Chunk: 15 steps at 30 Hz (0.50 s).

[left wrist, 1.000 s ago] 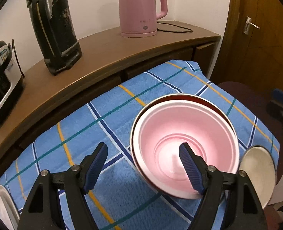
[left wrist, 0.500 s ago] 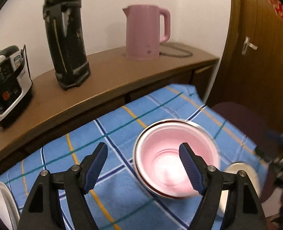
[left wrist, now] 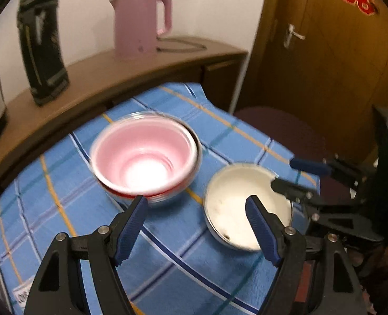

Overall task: Organize plates and bowls
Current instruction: 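Move both tools to the white enamel bowl with the dark rim, then grasp the white enamel bowl rim with the left tool while the right tool grips its rim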

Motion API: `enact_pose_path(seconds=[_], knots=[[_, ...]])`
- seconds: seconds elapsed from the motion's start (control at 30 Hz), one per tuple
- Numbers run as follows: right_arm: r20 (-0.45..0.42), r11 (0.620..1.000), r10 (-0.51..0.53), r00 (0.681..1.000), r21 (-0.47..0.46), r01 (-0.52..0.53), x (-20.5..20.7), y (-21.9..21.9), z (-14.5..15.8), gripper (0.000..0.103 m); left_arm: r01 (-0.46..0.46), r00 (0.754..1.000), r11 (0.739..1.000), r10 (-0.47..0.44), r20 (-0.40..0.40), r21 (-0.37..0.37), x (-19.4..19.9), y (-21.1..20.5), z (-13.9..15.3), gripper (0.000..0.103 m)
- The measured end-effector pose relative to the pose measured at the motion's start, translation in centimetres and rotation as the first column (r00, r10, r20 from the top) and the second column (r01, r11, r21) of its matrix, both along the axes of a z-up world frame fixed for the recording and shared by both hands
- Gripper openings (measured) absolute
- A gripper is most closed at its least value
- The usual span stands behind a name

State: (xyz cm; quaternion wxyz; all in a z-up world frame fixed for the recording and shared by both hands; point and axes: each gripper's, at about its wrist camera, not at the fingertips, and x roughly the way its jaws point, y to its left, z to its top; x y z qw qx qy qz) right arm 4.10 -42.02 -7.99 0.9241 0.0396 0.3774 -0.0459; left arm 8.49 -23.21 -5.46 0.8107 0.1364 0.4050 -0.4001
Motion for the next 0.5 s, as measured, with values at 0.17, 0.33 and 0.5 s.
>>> enact_pose_path(seconds=[0.17,0.33,0.5], knots=[[-0.021,1.000,0.011,1.000,0.006,-0.011,-0.1,0.3,-0.6,0.037,0.040,0.999,0.999,-0.040,-0.010,0.029,-1.1,-0.9,-1.2,0.055],[-0.034,1.000,0.021,0.999,0.024,-0.021,-0.4,0.4,-1.2,0.023,0.062,0.996,0.997,-0.059,-0.063,0.047,-0.9,-1.0,-2.4,0.032],[-0.015,0.999,0.020,1.000,0.025,-0.020,-0.3,0.8,-1.3,0.014,0.078,0.995,0.996,-0.075,-0.059,0.052,-1.1,-1.3,-3.0,0.028]])
